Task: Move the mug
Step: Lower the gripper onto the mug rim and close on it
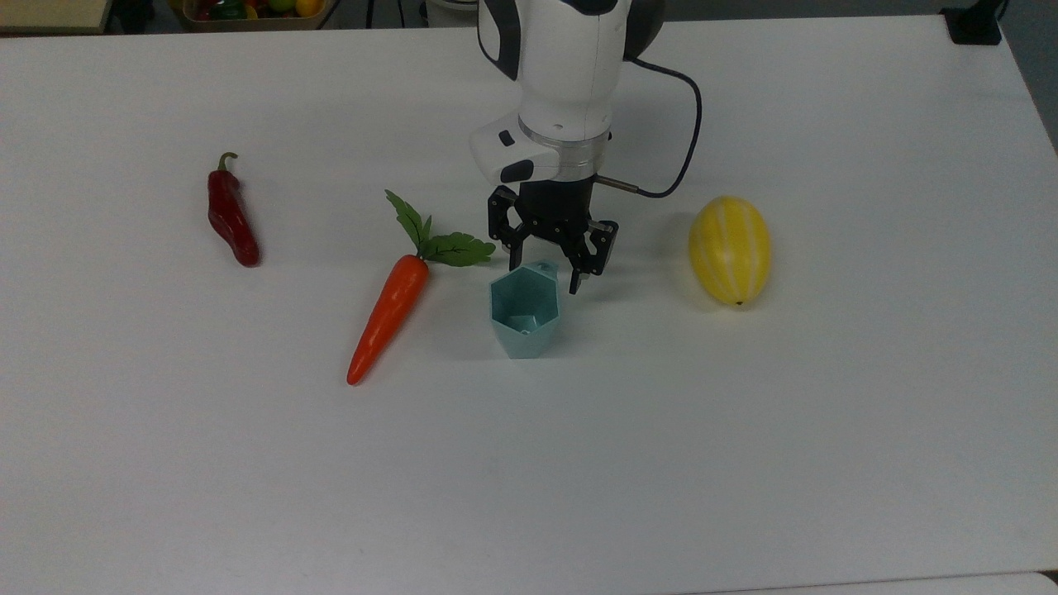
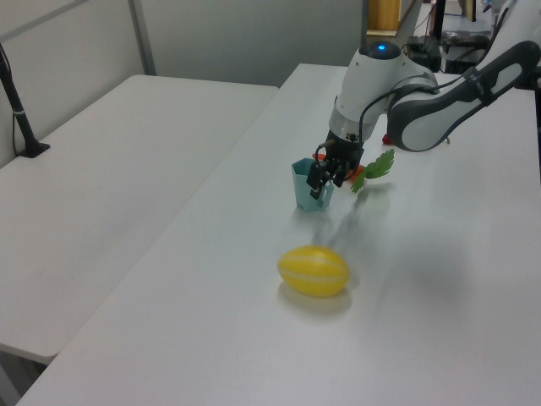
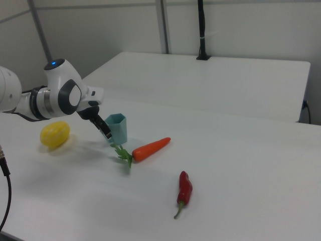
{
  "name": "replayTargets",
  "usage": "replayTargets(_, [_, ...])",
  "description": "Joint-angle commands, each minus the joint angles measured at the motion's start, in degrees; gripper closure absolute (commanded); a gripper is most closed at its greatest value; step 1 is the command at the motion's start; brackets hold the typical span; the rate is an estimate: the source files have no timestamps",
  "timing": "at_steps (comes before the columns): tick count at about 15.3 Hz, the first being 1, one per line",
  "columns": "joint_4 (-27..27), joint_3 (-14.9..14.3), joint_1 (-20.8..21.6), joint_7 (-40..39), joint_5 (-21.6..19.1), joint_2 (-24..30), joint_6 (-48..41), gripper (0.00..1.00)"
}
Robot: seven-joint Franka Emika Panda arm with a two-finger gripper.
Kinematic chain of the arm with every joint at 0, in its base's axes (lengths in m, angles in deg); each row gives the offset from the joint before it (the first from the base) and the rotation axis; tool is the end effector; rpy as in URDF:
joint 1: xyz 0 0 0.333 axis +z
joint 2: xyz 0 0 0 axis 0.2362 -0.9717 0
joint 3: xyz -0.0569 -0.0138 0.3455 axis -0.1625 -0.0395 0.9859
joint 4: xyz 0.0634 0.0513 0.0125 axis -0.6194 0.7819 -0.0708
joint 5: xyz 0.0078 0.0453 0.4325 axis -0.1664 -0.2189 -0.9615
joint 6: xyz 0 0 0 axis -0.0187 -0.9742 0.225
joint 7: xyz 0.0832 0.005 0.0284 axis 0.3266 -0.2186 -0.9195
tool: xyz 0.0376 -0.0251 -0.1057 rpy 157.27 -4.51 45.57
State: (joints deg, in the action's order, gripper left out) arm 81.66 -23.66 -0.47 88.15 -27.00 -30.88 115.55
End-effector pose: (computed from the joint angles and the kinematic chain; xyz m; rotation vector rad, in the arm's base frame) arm 0.6895 0.1787 0.3539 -3.0321 0.5564 -0.5182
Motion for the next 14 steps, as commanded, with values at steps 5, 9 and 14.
replayTargets(5, [0.06, -0.4, 0.52, 1.8, 2.11, -1.25, 3.28, 0.44])
replayTargets(9, [0.06, -0.4, 0.52, 1.89, 2.99, -1.34, 3.28, 0.49])
replayTargets(14, [0.15, -0.4, 0.43, 1.8, 3.17, -1.34, 3.28, 0.68])
